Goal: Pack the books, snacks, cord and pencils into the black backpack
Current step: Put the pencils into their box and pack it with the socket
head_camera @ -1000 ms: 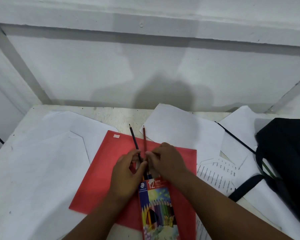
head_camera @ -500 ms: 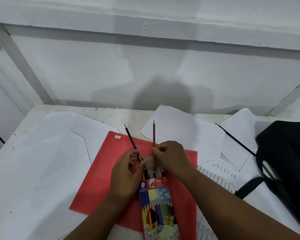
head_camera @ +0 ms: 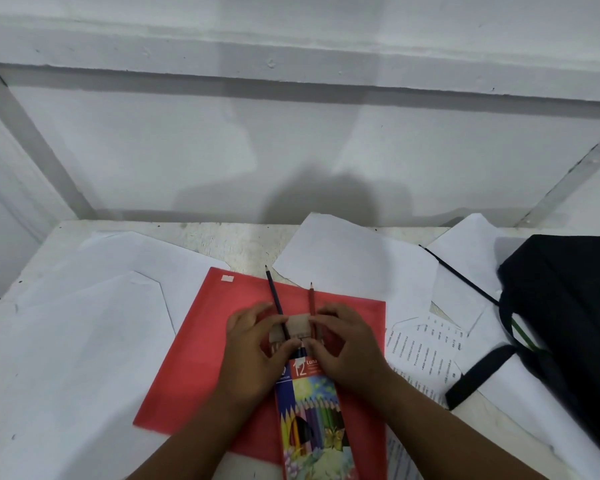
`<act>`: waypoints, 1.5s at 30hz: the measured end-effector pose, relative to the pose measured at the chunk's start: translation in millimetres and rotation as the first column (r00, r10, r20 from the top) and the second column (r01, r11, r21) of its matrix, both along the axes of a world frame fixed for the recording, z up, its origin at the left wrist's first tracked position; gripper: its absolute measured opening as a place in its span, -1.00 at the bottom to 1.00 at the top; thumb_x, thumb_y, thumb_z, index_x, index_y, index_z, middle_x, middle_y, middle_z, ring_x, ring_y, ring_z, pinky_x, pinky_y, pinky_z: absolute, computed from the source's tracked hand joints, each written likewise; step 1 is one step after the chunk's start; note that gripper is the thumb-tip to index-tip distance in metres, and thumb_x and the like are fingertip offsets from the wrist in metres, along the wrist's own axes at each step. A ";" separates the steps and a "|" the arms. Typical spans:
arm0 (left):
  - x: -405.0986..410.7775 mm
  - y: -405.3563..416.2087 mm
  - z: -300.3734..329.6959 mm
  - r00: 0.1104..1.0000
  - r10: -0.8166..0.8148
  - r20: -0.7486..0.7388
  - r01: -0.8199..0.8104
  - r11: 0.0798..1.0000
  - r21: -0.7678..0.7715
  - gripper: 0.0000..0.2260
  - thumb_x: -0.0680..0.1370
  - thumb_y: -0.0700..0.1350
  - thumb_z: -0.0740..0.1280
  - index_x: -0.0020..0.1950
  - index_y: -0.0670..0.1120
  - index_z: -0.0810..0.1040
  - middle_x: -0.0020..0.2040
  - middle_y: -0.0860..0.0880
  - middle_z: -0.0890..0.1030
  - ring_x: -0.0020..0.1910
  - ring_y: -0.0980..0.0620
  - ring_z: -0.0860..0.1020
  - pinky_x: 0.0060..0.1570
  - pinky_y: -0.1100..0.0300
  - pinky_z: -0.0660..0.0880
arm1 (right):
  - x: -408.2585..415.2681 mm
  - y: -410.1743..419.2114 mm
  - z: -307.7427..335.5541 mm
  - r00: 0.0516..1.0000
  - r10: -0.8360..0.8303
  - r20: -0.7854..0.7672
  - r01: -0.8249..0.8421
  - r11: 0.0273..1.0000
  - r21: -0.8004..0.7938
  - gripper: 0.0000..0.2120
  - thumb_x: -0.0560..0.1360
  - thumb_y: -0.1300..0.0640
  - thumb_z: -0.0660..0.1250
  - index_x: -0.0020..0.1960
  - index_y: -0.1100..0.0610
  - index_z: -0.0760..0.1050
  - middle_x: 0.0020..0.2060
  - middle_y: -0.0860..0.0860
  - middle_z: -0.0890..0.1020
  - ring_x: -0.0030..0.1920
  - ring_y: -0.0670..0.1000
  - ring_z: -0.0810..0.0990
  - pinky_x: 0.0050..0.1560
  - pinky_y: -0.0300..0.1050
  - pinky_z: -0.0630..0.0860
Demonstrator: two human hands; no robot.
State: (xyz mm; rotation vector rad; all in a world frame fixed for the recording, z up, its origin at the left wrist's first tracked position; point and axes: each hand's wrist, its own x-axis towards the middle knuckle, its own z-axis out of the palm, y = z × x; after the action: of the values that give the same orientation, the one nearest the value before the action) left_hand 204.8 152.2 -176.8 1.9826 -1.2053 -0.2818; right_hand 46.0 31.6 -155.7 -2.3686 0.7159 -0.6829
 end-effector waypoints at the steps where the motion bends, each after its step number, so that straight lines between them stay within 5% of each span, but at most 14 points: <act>1: 0.5 0.4 -0.5 1.000 -0.004 -0.004 0.004 1.000 -0.004 -0.57 0.43 0.30 0.34 0.19 0.11 0.65 0.30 0.16 0.49 0.32 0.10 0.29 0.24 0.18 0.26 | 0.0 -0.3 0.1 1.000 0.002 0.011 -0.002 1.000 0.005 -0.70 0.38 0.12 0.49 0.10 0.17 0.65 0.07 -0.01 0.60 0.11 -0.11 0.51 0.16 -0.42 0.38; 10: 1.3 2.8 -2.5 0.998 -0.024 -0.062 0.018 0.995 -0.097 -0.86 0.50 -0.22 0.42 -0.06 0.02 0.69 0.25 0.20 0.54 0.29 0.16 0.39 0.20 0.30 0.32 | -1.9 -1.0 -5.3 0.998 0.001 0.064 -0.002 1.000 0.029 -0.87 0.40 0.21 0.48 -0.05 0.13 0.65 0.10 -0.04 0.60 0.20 -0.19 0.48 0.19 -0.40 0.40; 13: 0.3 3.6 2.9 0.994 -0.046 -0.098 0.033 0.990 -0.134 -0.88 0.49 -0.15 0.33 -0.11 0.02 0.66 0.20 0.26 0.55 0.27 0.29 0.39 0.19 0.36 0.31 | -2.4 -1.6 -7.9 0.998 0.023 0.058 -0.025 0.999 0.037 -0.87 0.43 0.23 0.42 -0.04 0.10 0.64 0.21 -0.03 0.59 0.29 -0.14 0.48 0.28 -0.23 0.44; 16: -1.2 5.4 7.1 0.990 -0.042 -0.136 0.020 0.987 -0.158 -0.78 0.57 0.01 0.22 0.06 0.03 0.64 0.15 0.20 0.59 0.24 0.19 0.44 0.23 0.21 0.39 | -3.1 -2.2 -7.1 0.998 0.026 0.051 -0.027 1.000 0.012 -0.87 0.46 0.26 0.38 -0.03 0.11 0.63 0.12 -0.04 0.63 0.22 -0.16 0.50 0.24 -0.16 0.48; 20: -1.2 4.2 2.1 0.996 -0.087 0.001 0.087 0.995 -0.046 -0.58 0.62 0.09 0.09 0.39 0.05 0.53 0.46 0.11 0.42 0.45 0.07 0.23 0.41 0.12 0.19 | -1.2 -1.5 -7.4 0.998 0.032 0.053 -0.032 0.999 -0.003 -0.79 0.53 0.20 0.32 0.13 0.14 0.62 0.06 -0.03 0.62 0.13 -0.12 0.50 0.17 -0.23 0.48; 27: -0.6 5.3 2.2 0.994 -0.097 -0.059 0.092 0.993 -0.081 -0.81 0.50 0.13 0.29 -0.01 0.14 0.65 0.41 0.25 0.45 0.44 0.15 0.26 0.34 0.26 0.18 | -2.2 -1.7 -8.1 0.999 0.025 0.047 -0.026 1.000 0.014 -0.85 0.45 0.08 0.42 0.00 0.07 0.64 0.15 -0.05 0.60 0.23 -0.13 0.47 0.25 -0.26 0.42; 33: -3.2 6.6 3.8 0.996 -0.080 -0.027 0.079 0.997 -0.009 -0.50 0.46 0.11 0.38 0.40 0.10 0.50 0.43 0.27 0.39 0.46 0.23 0.19 0.38 0.23 0.15 | -3.3 -3.7 -9.4 0.999 0.047 0.002 -0.047 0.998 0.029 -0.59 0.39 0.02 0.43 0.23 0.06 0.60 0.24 -0.06 0.56 0.30 -0.09 0.45 0.32 -0.14 0.41; 39: -2.9 6.6 3.9 0.995 -0.077 -0.060 0.075 0.996 -0.037 -0.78 0.50 0.00 0.40 0.14 0.10 0.63 0.40 0.26 0.45 0.42 0.21 0.24 0.35 0.20 0.20 | -4.0 -3.8 -7.9 0.998 0.054 0.016 -0.055 0.997 0.060 -0.83 0.39 0.11 0.42 -0.04 0.02 0.69 0.13 -0.10 0.58 0.22 -0.15 0.44 0.20 -0.24 0.41; 43: -3.1 5.3 3.3 0.997 -0.071 -0.045 0.069 0.997 -0.033 -0.69 0.50 0.12 0.34 0.21 0.12 0.61 0.35 0.26 0.48 0.39 0.35 0.21 0.32 0.30 0.19 | -4.0 -4.1 -7.8 0.999 0.032 0.017 -0.033 0.996 0.085 -0.86 0.40 0.15 0.41 -0.08 0.02 0.69 0.09 -0.12 0.59 0.20 -0.18 0.44 0.17 -0.34 0.37; 45: -3.1 4.8 2.6 0.996 -0.087 -0.025 0.086 0.996 -0.029 -0.71 0.50 0.16 0.31 0.18 0.14 0.63 0.35 0.24 0.50 0.39 0.26 0.25 0.31 0.23 0.23 | -3.4 -5.4 -6.8 1.000 0.026 0.017 -0.027 0.995 0.097 -0.85 0.40 0.14 0.39 -0.08 0.02 0.70 0.09 -0.12 0.59 0.20 -0.18 0.45 0.17 -0.34 0.37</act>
State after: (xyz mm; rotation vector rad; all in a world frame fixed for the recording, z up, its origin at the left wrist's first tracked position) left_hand 201.8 157.0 -174.2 1.9000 -1.2735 -0.3320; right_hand 42.6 26.2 -162.5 -2.2776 0.6940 -0.6409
